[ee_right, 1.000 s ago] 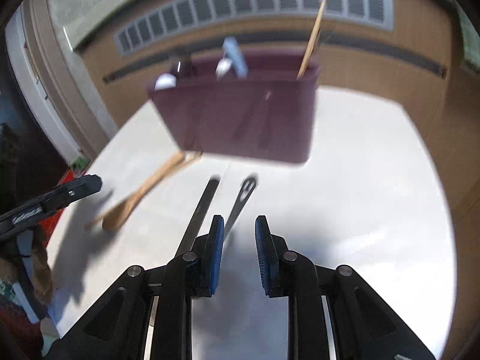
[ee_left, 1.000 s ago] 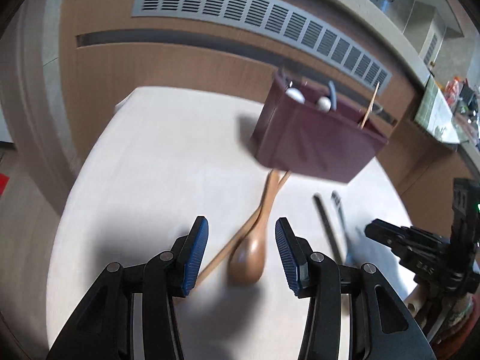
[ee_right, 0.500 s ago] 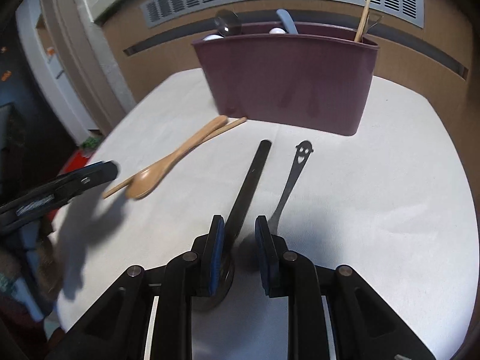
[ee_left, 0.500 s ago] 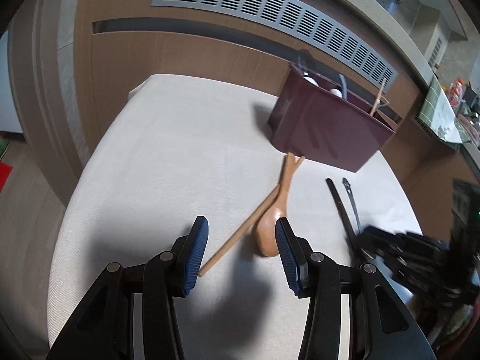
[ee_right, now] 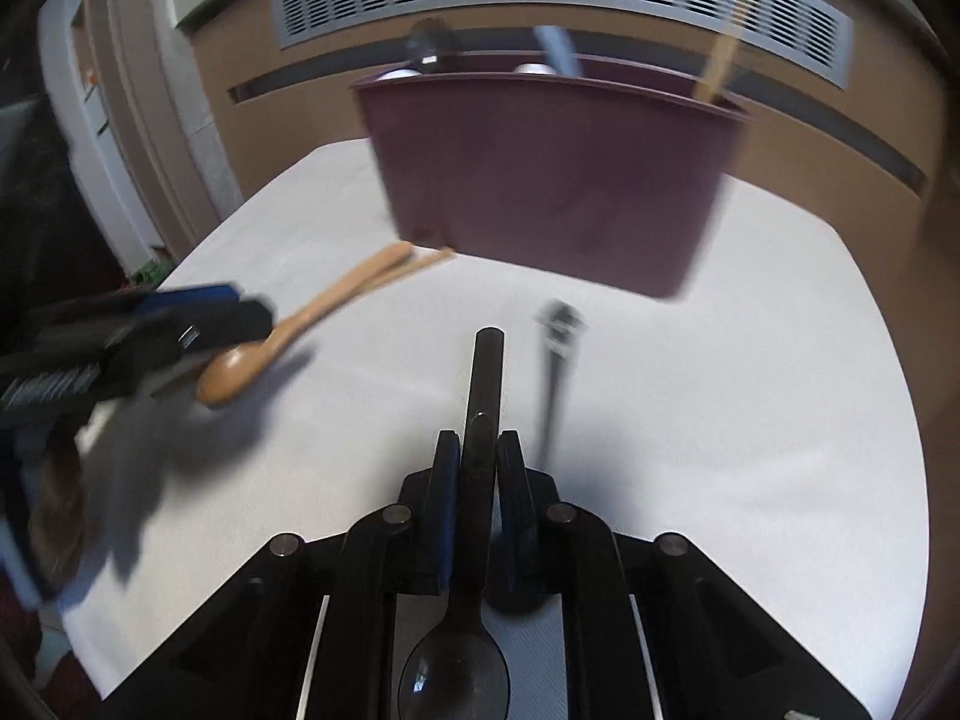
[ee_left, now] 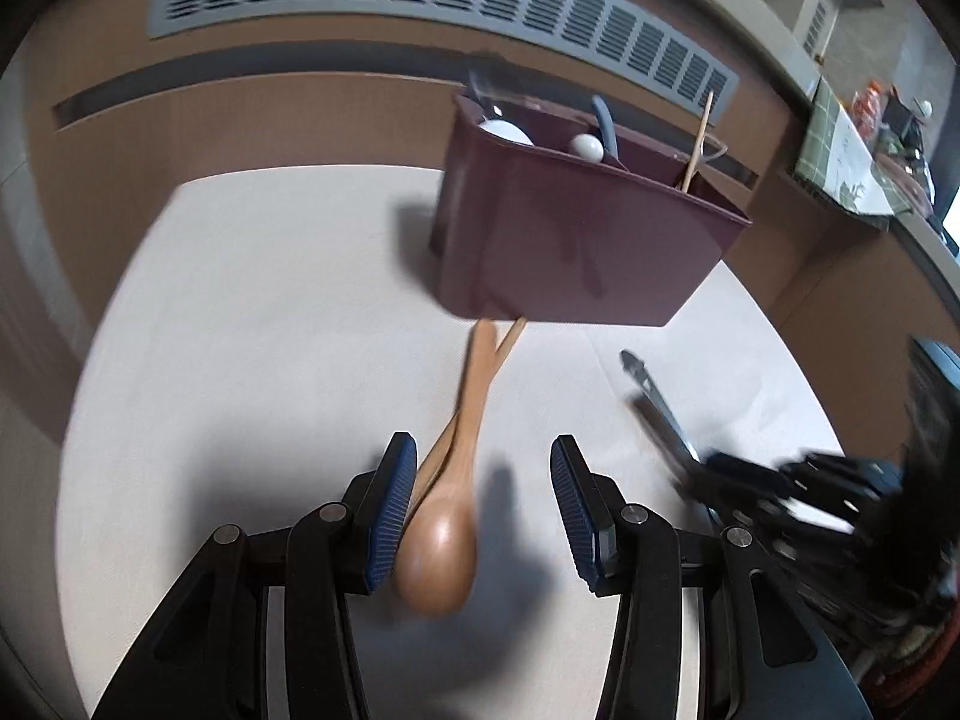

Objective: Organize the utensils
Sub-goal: 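Grasp the dark metal spoon by its handle with the right gripper, then grasp the smiley-face metal spoon with the right gripper beside the dark spoon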

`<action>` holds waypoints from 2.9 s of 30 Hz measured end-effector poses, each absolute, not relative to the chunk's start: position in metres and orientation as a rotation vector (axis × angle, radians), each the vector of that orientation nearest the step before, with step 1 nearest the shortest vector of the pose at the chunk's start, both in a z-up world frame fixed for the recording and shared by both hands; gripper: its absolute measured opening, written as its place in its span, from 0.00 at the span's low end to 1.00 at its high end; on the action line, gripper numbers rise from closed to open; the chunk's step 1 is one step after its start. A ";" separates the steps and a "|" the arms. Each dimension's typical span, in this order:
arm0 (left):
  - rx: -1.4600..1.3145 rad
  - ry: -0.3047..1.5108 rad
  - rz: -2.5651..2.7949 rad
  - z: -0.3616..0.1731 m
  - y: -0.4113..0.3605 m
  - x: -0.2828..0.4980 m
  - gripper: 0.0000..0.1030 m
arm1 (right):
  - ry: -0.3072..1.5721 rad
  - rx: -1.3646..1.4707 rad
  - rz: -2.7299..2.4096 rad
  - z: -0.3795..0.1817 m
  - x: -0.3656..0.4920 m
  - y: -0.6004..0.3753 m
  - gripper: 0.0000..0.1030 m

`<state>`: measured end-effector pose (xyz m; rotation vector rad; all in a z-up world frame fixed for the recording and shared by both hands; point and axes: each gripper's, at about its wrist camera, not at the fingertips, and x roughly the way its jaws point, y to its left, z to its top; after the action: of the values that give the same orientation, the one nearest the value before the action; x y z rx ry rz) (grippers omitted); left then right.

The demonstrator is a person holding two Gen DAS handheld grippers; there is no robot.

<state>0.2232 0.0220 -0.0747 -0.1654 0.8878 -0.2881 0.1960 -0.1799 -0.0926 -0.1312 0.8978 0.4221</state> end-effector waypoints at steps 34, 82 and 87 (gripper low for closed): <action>-0.037 0.953 -0.413 -0.083 -0.019 0.155 0.46 | 0.904 0.046 0.332 -0.093 0.173 -0.254 0.11; 0.003 1.028 -0.407 -0.092 -0.031 0.173 0.46 | 0.902 -0.177 0.400 -0.093 0.176 -0.190 0.27; -0.002 1.025 -0.402 -0.092 -0.029 0.172 0.46 | 0.899 -0.193 0.391 -0.093 0.187 -0.184 0.28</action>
<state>0.1723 -0.0291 -0.0917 -0.0018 1.0248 -0.4017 0.1875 -0.1839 -0.0930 -0.1928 0.8992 0.3911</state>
